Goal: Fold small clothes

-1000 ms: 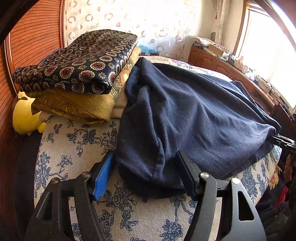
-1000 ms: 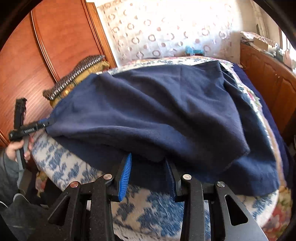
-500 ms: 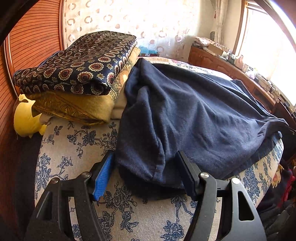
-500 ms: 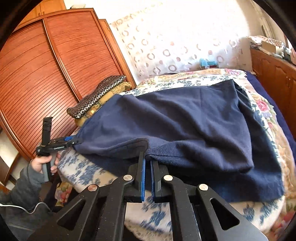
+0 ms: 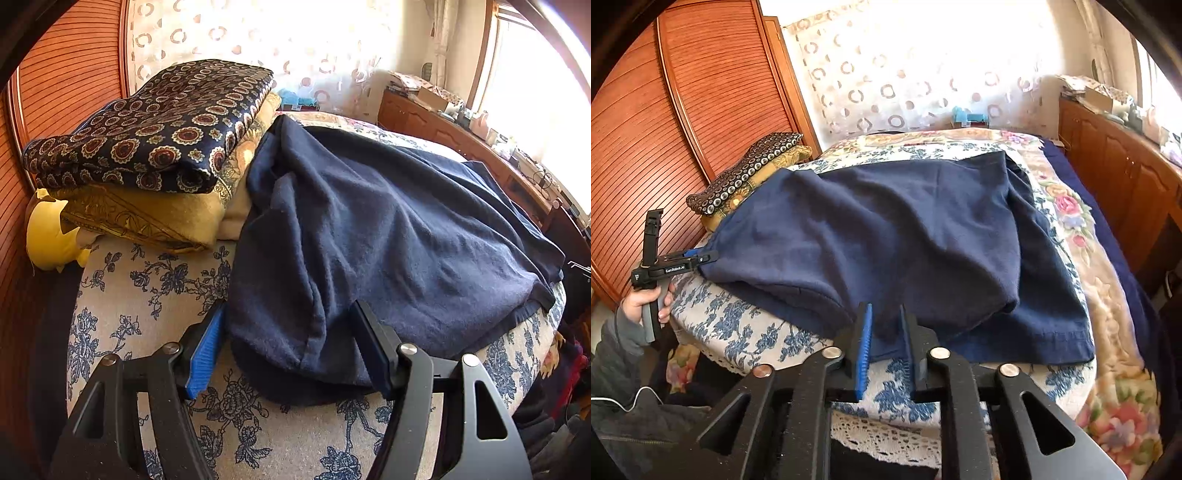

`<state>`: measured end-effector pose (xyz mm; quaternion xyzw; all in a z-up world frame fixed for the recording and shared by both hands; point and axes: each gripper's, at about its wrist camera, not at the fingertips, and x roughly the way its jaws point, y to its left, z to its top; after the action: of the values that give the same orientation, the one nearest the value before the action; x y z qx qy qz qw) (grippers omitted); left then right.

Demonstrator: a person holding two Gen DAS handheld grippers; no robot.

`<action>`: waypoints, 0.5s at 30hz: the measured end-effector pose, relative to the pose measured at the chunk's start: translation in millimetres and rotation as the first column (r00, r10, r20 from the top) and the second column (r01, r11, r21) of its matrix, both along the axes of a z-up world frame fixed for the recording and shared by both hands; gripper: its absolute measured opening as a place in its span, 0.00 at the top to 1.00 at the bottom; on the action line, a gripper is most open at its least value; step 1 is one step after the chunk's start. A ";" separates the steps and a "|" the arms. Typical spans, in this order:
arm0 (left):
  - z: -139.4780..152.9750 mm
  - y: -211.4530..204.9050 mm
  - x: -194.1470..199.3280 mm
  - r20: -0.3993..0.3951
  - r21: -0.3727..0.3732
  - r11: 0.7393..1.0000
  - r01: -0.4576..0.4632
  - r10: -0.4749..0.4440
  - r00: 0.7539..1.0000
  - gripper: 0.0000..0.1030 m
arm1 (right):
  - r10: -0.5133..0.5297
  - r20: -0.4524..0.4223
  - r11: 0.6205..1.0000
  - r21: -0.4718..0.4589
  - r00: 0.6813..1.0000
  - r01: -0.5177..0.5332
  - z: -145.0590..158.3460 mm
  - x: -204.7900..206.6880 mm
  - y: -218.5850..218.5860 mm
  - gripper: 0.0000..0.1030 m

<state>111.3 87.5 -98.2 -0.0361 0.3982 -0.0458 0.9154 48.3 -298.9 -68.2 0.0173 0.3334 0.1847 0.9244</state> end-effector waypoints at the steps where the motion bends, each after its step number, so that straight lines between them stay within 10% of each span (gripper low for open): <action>1: -0.2 -1.0 0.3 0.001 0.004 1.000 0.000 0.000 1.000 0.34 | 0.010 0.004 1.000 0.003 1.000 -0.010 -0.2 0.2 4.0 0.82; 10: -1.9 -5.6 0.8 0.010 0.041 0.999 0.004 -0.004 1.000 0.35 | 0.133 0.008 0.991 -0.010 0.991 -0.133 -15.8 18.9 47.8 0.80; 15: -0.7 -2.7 1.4 0.013 0.031 1.000 0.006 -0.006 1.000 0.57 | 0.223 0.002 0.975 -0.008 0.975 -0.223 -22.3 33.2 76.4 0.65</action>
<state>112.7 84.8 -99.0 -0.0205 0.3931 -0.0428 0.9183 81.4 -222.5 -90.5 -0.0241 0.3327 0.2860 0.8983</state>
